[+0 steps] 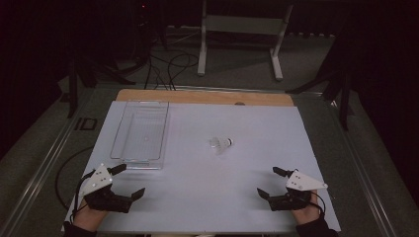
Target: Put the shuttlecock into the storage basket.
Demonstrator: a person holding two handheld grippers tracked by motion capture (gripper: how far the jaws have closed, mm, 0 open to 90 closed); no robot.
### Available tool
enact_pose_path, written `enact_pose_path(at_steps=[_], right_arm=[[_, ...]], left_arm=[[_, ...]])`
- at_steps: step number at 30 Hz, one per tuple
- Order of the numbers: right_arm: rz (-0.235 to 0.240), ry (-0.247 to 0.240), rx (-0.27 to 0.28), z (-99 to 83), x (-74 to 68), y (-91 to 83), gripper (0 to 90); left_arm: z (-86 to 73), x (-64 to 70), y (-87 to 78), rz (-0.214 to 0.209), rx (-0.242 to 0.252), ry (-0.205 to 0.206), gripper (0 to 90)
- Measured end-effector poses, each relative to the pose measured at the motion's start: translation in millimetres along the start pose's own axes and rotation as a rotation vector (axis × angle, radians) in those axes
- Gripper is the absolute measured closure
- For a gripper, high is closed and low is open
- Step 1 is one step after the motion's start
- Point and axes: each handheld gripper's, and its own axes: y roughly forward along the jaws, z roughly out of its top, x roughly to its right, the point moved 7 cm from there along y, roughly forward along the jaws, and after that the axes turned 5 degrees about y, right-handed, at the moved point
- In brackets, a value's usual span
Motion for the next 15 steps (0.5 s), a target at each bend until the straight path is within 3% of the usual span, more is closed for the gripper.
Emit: enact_pose_path(at_steps=[15], right_arm=[[0.009, 0.003, -0.006, -0.8, -0.8, 0.5, 8.1]], left_arm=[[13.1, 4.3, 4.0, -0.043, -0.093, 0.047, 0.0]])
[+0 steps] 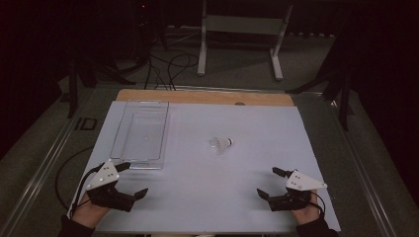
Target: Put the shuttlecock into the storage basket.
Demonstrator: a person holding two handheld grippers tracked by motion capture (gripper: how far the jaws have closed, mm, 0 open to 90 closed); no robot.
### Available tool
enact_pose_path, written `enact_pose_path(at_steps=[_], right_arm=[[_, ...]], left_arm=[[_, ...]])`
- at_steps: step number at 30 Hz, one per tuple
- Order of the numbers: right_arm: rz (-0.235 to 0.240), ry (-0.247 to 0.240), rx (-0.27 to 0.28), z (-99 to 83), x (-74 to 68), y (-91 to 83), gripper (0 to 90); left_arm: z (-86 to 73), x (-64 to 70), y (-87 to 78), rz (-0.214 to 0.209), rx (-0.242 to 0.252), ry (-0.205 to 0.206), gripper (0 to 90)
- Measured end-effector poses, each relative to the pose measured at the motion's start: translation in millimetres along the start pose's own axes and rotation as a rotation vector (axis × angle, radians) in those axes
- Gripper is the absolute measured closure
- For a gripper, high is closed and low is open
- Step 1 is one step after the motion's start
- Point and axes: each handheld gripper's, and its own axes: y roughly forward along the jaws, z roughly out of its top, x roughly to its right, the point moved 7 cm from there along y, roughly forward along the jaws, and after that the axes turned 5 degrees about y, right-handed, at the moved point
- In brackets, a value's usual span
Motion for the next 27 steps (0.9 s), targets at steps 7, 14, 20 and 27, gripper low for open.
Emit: enact_pose_path(at_steps=[7, 14, 20, 27], right_arm=[[0.002, -0.002, -0.002, -0.1, -0.3, 0.4, 8.2], [0.004, -0.001, -0.004, -0.4, -0.6, 0.7, 8.2], [0.006, 0.0, -0.006, -0.7, -0.9, 0.8, 8.2], [0.009, -0.001, -0.008, -1.0, -1.1, 1.2, 8.2]], left_arm=[[7.3, 3.3, 2.6, -0.027, -0.043, 0.016, 0.0], [15.1, 6.3, 7.6, -0.047, -0.087, 0.052, 0.0], [17.7, 9.7, 13.4, -0.062, -0.124, 0.077, 0.0], [17.9, 15.3, 21.9, -0.1, -0.19, 0.115, 0.0]])
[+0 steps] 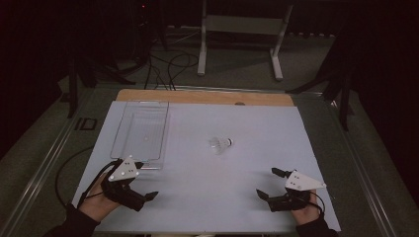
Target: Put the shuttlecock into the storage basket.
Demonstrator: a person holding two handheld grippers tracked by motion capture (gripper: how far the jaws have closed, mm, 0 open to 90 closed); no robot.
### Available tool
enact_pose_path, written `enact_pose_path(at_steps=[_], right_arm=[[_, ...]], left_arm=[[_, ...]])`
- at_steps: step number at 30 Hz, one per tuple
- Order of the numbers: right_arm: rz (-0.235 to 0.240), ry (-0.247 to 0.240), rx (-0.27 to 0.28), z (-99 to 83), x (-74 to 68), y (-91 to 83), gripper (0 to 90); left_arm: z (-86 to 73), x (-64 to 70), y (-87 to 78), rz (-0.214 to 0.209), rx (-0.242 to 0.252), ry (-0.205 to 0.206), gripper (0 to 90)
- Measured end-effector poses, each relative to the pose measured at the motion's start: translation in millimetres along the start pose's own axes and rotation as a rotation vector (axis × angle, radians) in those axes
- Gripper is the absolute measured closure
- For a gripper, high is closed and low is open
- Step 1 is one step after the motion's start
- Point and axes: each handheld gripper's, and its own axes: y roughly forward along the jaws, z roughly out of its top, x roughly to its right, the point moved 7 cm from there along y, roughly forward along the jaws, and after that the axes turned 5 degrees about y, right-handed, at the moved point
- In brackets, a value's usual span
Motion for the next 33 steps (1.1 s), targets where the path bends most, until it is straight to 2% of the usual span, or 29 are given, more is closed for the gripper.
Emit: enact_pose_path(at_steps=[4, 10, 14, 28, 33], right_arm=[[0.001, 0.0, 0.0, 0.1, -0.1, -0.2, 8.2], [0.004, -0.002, -0.001, -0.1, -0.1, 0.1, 8.2], [0.004, 0.0, -0.001, -0.4, 0.1, 0.1, 8.2], [0.009, 0.001, -0.009, -1.1, -0.4, 0.9, 8.3], [0.01, 0.002, -0.01, -1.2, -0.7, 1.1, 8.3]], left_arm=[[0.7, 1.5, 2.8, -0.013, -0.024, 0.013, 0.0], [-1.5, 4.2, 10.5, -0.038, -0.091, 0.037, 0.0], [-2.0, 5.3, 12.7, -0.045, -0.103, 0.043, 0.0], [-2.2, 9.7, 21.0, -0.095, -0.208, 0.094, 0.0], [-1.8, 10.9, 23.9, -0.126, -0.25, 0.111, 0.0]])
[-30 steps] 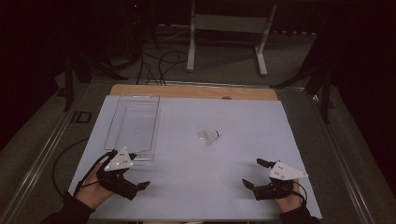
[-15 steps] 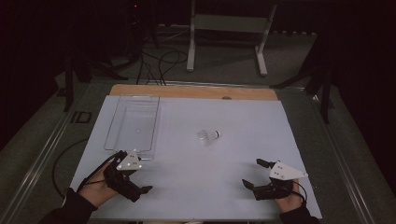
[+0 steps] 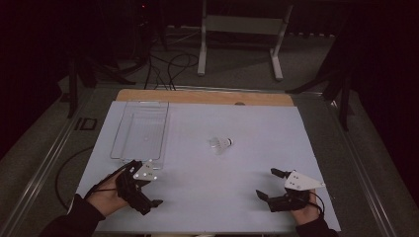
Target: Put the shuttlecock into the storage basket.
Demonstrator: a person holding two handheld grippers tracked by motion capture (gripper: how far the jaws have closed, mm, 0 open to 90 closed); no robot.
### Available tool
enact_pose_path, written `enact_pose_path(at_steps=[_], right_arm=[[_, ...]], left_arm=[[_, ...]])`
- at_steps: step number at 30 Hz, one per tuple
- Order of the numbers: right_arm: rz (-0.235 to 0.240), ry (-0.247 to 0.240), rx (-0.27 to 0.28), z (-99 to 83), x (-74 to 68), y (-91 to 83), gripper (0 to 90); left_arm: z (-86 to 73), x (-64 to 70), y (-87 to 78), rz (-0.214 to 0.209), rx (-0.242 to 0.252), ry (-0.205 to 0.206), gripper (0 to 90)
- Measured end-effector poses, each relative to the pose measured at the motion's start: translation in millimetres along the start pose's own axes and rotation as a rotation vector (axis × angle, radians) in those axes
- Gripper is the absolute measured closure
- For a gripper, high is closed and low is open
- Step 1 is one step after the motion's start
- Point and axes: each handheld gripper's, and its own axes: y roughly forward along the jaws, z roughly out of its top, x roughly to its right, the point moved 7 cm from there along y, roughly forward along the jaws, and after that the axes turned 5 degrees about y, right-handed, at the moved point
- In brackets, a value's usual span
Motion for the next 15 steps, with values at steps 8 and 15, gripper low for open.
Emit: enact_pose_path(at_steps=[8, 15], right_arm=[[0.002, 0.001, -0.004, -0.6, -0.1, 0.3, 8.3], [0.001, -0.001, -0.007, -0.8, -0.1, 0.4, 8.3]], left_arm=[[2.8, -0.2, 3.3, -0.034, -0.053, 0.015, 0.0], [8.8, 0.8, 7.9, -0.064, -0.109, 0.036, 0.0]])
